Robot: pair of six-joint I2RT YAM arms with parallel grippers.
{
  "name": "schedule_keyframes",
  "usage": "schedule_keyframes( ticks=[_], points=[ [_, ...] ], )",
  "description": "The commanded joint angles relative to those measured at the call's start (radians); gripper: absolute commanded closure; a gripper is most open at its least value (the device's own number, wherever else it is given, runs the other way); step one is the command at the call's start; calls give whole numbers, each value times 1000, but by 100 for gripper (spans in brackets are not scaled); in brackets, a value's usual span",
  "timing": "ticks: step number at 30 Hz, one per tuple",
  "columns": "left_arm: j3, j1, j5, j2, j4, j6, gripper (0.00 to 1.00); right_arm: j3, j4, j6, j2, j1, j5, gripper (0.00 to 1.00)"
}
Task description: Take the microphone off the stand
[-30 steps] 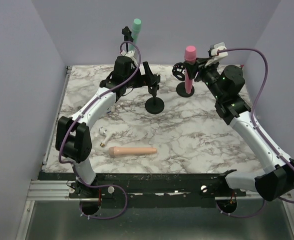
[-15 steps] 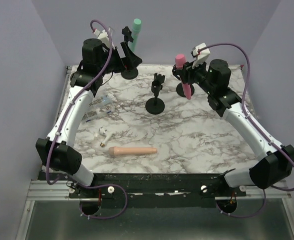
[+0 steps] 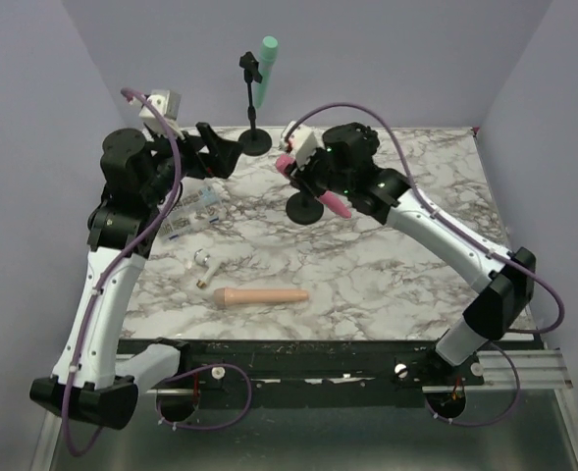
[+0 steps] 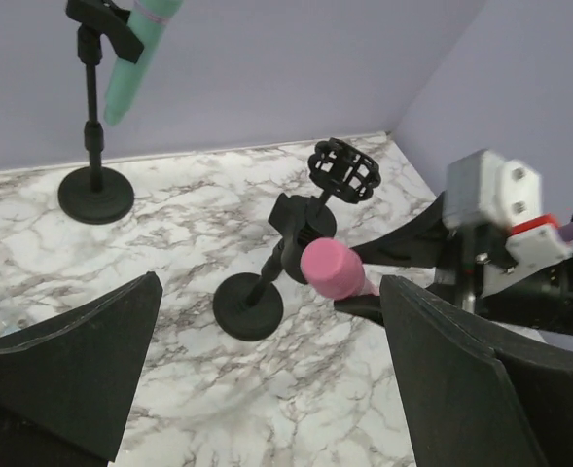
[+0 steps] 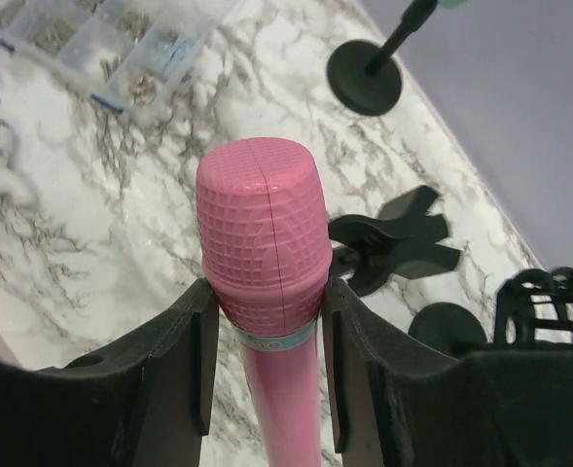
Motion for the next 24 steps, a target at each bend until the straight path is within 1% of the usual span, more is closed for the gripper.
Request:
schedule_keyframes(
  ticks=[1,6,11,14,19,24],
  points=[
    [-170,110,36,-77,153,-50,1,85,-225,-104,133,120,197,99],
    [-205,129,71,-92,186,-53,1,171,-321,-87,265,226,236,99],
    [-222,129,81,-115,206,-43,2,149,-347,-71,346,306,275,99],
    [-235,129,76,-113,217,-44,1,138,-359,-42,398,320,275,99],
    [-241,128,108,-81,234,-57,2,141,-382,-12,478,321,258,99],
    [-247,129,125,-67,248,-62,1,43,-297,-49,480,331,250,99]
  ],
)
